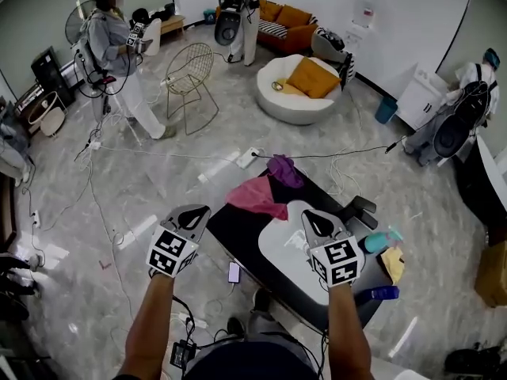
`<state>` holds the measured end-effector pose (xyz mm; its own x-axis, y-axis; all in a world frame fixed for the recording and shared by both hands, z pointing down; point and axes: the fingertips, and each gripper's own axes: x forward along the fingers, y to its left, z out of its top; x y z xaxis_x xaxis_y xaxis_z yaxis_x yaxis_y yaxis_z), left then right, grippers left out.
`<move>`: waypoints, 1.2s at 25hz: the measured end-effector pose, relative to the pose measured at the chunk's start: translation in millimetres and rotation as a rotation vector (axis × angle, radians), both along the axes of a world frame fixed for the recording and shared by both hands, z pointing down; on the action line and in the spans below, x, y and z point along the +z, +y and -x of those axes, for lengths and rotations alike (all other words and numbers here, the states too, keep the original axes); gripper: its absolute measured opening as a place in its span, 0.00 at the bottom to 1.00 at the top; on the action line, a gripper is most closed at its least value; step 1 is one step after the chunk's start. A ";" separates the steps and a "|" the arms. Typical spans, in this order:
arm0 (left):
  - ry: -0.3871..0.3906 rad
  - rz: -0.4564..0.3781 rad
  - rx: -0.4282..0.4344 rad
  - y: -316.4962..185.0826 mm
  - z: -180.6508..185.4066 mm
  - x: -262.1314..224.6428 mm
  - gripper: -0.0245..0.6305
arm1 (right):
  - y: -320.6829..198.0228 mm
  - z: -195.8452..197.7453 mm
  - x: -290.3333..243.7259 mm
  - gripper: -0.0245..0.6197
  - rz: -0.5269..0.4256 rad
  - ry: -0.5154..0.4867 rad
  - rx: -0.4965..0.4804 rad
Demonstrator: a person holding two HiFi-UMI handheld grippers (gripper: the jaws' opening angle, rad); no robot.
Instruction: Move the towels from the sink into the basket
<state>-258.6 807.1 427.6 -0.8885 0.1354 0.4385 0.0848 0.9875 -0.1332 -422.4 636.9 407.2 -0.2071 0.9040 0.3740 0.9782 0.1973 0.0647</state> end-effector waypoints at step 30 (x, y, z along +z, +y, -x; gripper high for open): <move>0.325 -0.179 0.064 83.0 123.7 240.1 0.28 | 92.2 97.0 242.4 0.13 -0.166 0.381 -0.033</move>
<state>-382.3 890.1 667.7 -0.7029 -0.0200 0.7110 0.0036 0.9995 0.0317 -519.4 729.1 649.7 0.0025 0.8287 0.5597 0.9438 0.1830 -0.2752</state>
